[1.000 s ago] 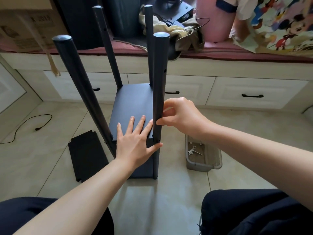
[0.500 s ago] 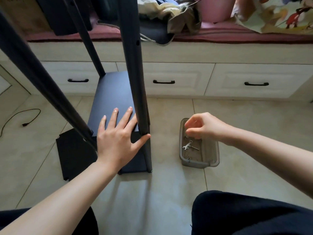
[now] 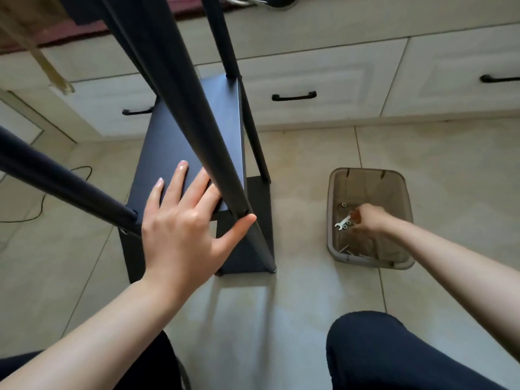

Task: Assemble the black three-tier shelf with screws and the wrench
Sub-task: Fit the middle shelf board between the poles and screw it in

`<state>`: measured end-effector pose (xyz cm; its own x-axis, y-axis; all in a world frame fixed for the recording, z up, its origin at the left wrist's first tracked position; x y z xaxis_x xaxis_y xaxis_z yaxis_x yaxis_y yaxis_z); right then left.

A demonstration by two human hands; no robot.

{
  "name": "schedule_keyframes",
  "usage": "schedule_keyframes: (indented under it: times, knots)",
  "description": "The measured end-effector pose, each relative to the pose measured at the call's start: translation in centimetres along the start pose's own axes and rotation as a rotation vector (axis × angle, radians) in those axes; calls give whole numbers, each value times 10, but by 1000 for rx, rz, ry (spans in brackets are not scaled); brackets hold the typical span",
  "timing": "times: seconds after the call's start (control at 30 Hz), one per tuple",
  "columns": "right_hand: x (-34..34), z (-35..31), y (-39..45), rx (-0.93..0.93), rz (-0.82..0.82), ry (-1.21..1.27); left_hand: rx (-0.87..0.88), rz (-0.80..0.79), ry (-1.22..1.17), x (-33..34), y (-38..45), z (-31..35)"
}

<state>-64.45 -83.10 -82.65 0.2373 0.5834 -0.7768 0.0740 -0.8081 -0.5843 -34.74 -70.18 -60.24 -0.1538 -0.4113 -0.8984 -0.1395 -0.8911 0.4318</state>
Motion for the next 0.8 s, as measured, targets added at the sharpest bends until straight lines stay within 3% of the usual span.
schedule_keyframes:
  times: [0.3, 0.8]
  knots:
    - [34, 19, 32, 104, 13, 8, -6, 14, 12, -1, 0, 2]
    - [48, 13, 29, 94, 49, -44, -2, 15, 20, 1, 0, 1]
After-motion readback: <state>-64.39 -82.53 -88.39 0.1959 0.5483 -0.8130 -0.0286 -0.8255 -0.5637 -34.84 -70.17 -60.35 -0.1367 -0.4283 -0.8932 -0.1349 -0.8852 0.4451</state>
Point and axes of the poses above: each hand's wrist, its own y-axis towards the middle knuckle, its own x-axis out of the palm, z = x × y, the point moved 5 cm from there along y, towards the middle knuckle, and after that the axes turned 5 degrees about -y, right-handed, at the moved point
